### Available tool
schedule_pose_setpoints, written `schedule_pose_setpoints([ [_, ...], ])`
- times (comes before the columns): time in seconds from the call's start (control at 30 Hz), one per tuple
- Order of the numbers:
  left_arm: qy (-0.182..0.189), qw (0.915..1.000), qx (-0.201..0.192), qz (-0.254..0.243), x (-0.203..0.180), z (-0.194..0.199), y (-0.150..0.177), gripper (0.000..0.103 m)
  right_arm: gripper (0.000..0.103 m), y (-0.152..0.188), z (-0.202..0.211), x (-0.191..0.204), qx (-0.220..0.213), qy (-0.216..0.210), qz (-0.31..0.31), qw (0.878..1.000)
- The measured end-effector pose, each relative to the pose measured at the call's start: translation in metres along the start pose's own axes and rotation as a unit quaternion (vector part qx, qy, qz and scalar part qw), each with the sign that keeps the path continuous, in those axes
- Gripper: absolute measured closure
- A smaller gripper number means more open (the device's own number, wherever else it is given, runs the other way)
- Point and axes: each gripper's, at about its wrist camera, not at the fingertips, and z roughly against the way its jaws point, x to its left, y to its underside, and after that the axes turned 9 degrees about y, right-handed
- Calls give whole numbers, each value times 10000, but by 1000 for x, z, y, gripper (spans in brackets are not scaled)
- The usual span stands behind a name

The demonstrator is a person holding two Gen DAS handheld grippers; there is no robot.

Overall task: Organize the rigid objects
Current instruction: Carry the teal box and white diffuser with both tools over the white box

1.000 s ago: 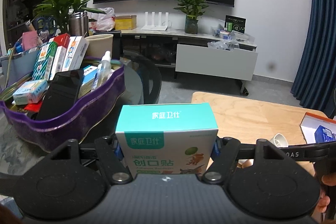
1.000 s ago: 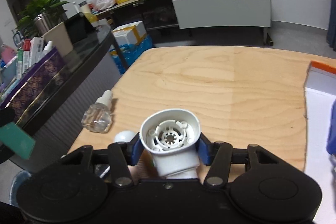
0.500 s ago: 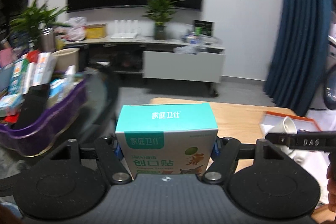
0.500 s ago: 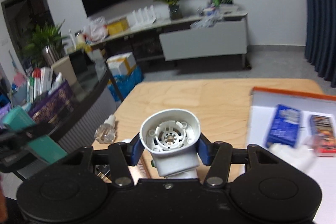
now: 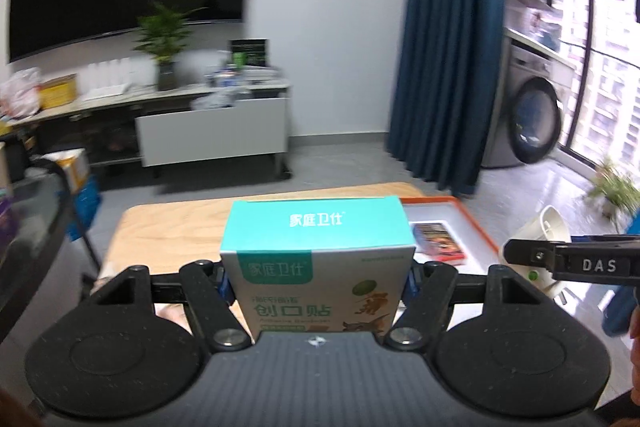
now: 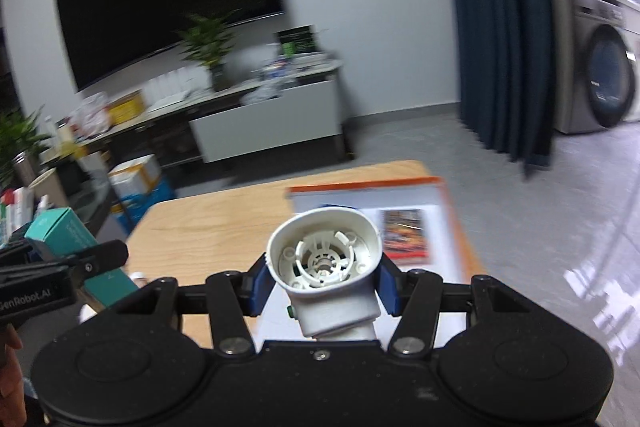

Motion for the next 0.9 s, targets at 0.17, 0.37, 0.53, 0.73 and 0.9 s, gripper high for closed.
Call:
schedule_pose_setpoints([
  [0.17, 191, 9998, 80, -79, -18, -21, -3, 31, 40, 10, 12, -36, -23, 294, -277, 9992],
  [0.37, 92, 9996, 245, -50, -38, -30, 11, 31, 40, 22, 13, -44, 37, 326, -267, 9991],
  [0.53, -2, 9992, 390, 16, -45, -33, 12, 31, 40, 23, 7, -40, 92, 244, -243, 9994],
  [0.73, -41, 9988, 480, 43, -49, -35, 13, 31, 40, 22, 5, -36, 95, 226, -219, 9995],
  [0.9, -46, 9987, 506, 67, -50, -35, 14, 31, 40, 21, 4, -32, 110, 217, -186, 9995],
])
